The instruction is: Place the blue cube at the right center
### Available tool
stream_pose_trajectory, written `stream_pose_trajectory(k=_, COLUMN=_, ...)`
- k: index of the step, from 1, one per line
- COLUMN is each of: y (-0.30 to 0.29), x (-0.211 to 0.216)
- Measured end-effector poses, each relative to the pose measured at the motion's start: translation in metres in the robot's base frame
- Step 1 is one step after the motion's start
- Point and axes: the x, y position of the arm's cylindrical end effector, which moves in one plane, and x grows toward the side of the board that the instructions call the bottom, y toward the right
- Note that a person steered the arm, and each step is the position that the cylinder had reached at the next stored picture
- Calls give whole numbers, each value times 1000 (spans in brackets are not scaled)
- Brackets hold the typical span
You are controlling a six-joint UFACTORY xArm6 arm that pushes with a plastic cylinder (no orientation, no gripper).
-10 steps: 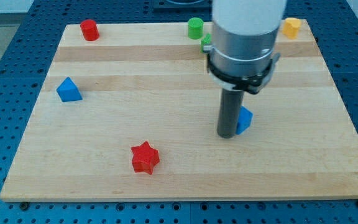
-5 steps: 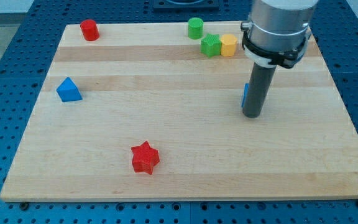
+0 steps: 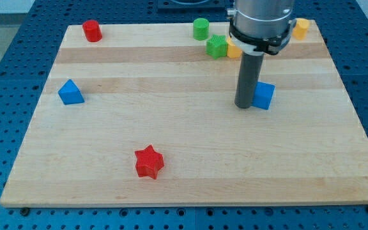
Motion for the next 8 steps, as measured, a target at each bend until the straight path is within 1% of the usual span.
stream_pose_trajectory(k=3, y=59, x=-2)
stream_pose_trajectory(k=4, y=54, x=-4)
stream_pose_trajectory(k=5, y=36, x=-4)
stream_pose_trajectory(k=6, y=32, x=-12)
stream_pose_trajectory(k=7, y=37, x=-29)
stream_pose_trajectory(k=8, y=41, x=-34)
